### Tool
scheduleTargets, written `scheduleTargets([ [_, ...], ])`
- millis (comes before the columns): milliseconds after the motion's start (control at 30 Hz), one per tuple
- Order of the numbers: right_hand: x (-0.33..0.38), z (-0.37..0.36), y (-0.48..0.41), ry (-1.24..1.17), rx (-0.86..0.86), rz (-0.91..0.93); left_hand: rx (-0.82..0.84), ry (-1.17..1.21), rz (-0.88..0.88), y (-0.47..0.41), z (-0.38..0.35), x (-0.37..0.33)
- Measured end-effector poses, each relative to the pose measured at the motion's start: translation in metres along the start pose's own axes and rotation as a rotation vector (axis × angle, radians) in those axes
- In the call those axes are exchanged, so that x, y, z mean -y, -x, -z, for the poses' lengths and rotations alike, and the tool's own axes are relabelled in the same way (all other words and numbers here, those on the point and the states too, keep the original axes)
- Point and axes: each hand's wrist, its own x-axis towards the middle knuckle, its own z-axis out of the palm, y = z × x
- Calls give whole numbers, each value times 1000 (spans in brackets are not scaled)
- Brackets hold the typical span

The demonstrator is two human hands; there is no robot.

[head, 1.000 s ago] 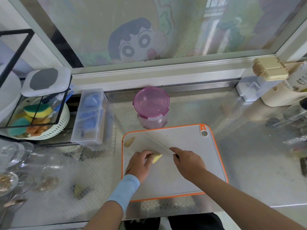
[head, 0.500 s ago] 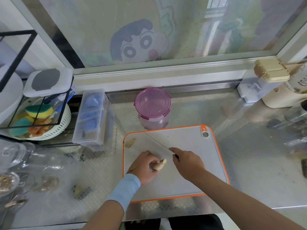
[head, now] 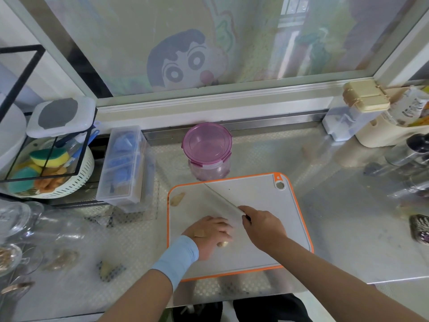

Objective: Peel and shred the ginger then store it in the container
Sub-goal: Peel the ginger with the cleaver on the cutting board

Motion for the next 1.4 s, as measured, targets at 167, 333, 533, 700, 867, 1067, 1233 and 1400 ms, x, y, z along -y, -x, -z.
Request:
scheduleTargets([
  [167, -5, 2, 5, -25, 8, -5, -144, 81, 228, 7, -8, 11],
  [333, -5, 0, 4, -16, 27, 31, -369, 215, 427, 15, -25, -4],
  [533, -5, -2, 4, 72, 100, 125, -618, 285, 336, 24, -39, -17],
  [700, -3, -2, 9, 125, 110, 149, -688, 231, 314, 17, -38, -17],
  [867, 1, -2, 23, 171, 101, 202, -728, 242, 316, 17, -38, -15],
  [1067, 6, -10, 43, 154, 93, 163, -760, 260, 350, 17, -47, -16],
  [1233, 4, -10, 46, 156, 92, 139, -748, 265, 326, 20, -47, -13],
  [1400, 6, -14, 53, 130, 90, 115, -744, 271, 299, 21, -49, -11],
])
